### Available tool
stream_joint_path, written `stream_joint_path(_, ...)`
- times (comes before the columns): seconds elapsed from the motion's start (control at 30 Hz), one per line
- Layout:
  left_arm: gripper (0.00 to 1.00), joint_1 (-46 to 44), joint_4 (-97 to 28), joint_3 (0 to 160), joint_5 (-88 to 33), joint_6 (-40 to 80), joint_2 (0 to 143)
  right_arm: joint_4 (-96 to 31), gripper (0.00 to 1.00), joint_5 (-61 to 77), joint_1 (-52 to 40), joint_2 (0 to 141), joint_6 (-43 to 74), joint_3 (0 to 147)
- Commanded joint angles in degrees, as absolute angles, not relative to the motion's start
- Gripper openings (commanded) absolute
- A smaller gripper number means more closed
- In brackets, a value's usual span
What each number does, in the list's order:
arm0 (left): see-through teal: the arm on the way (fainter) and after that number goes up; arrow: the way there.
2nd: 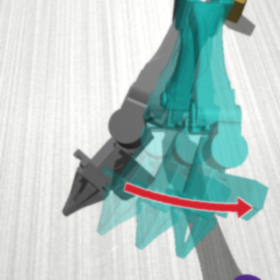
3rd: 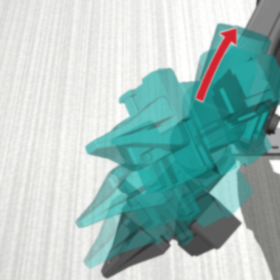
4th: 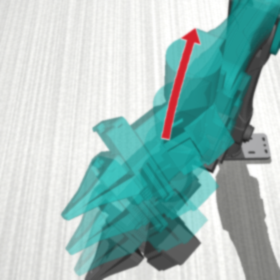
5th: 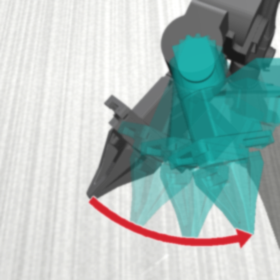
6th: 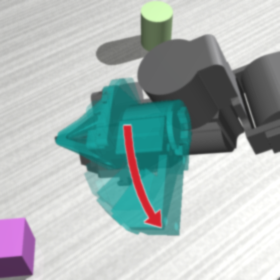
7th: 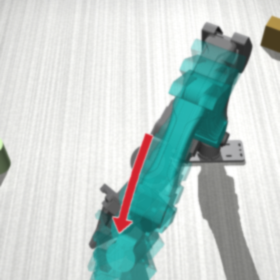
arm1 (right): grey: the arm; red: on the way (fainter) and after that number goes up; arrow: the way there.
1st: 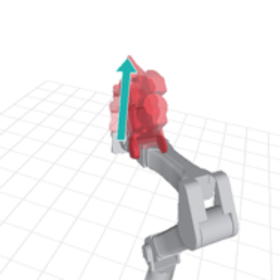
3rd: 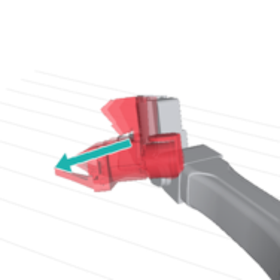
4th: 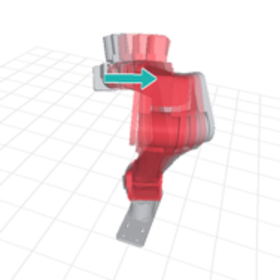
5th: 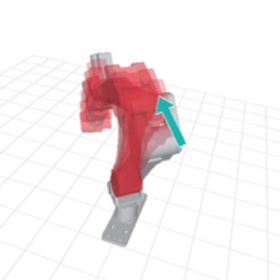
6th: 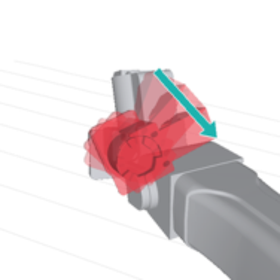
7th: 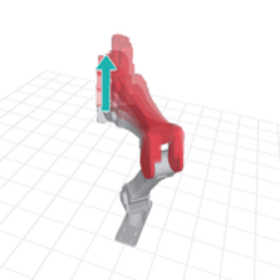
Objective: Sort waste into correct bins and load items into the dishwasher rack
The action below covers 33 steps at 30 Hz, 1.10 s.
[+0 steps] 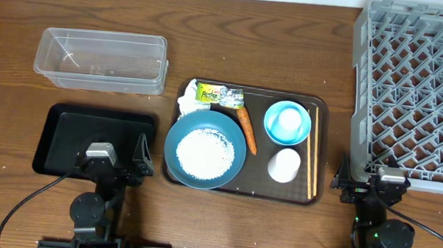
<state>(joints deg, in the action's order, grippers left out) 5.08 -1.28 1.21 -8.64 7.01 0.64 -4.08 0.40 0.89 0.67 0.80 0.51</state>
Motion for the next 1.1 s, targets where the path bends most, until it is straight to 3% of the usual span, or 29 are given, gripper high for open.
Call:
stream_joint_path(0.0,0.99,4.91,-3.2,0.23,-9.65,6.0,0.67,-4.27,0.99,0.08,1.43,0.3,0.14,0.32)
stream_joint_path(0.2,0.99,4.91,-2.37,0.23,-10.85,7.01,0.67,-4.27,0.99,0.08,1.43,0.3,0.14,0.32)
stream_joint_path(0.4,0.99,4.91,1.58,0.23,-27.11,26.33,0.67,-4.27,0.99,0.08,1.43,0.3,0.14,0.32)
stream_joint_path(0.57,0.99,4.91,6.17,0.23,-28.14,41.1,0.67,-4.27,0.99,0.08,1.43,0.3,0.14,0.32)
stream_joint_path(0.83,0.99,4.91,11.0,3.42,-34.11,41.23,1.41,-4.27,0.99,0.08,1.43,0.3,0.14,0.32)
stream_joint_path(1.07,0.99,4.91,-7.38,19.94,-35.68,31.81,15.99,-4.27,0.99,0.08,1.43,0.3,0.14,0.32)
